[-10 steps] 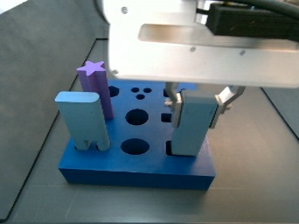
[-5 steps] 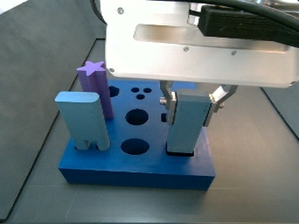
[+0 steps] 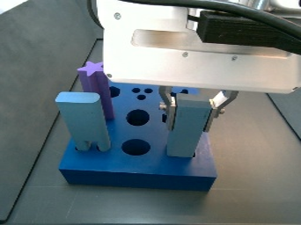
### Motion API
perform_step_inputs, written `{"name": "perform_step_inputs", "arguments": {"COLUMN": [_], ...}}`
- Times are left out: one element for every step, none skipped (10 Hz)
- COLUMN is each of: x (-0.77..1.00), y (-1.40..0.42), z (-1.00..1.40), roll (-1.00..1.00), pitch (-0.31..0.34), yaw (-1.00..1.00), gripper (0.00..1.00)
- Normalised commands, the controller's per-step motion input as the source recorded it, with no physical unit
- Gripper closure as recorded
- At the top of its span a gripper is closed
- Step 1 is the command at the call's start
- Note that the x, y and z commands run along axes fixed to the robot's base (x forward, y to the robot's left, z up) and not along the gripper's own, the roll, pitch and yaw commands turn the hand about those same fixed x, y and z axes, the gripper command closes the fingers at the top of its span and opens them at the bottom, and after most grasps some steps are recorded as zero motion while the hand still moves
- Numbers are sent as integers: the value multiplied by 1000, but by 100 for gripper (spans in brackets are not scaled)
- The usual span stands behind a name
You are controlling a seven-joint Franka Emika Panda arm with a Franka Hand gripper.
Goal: Pick up the rectangle object. Move up. Place the rectangle object on the fixture. Regrasp the rectangle object. Move to above the board. Insert the rectangle object.
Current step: Insert the rectangle object.
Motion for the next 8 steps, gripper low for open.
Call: {"name": "perform_step_inputs", "arguments": {"x": [66,23,86,46,174,66,0,0], "y": [60,0,0,-11,-151,0,0,0], "z": [0,0,0,0,-43,0,-26,-423], "roll": [-229,-31,-9,0,0,0,0,-91], "pitch": [0,0,0,0,0,0,0,-183], "yaw": [0,0,-34,-154,-549,-120,0,0], "gripper": [100,100,100,100,100,100,100,100]}}
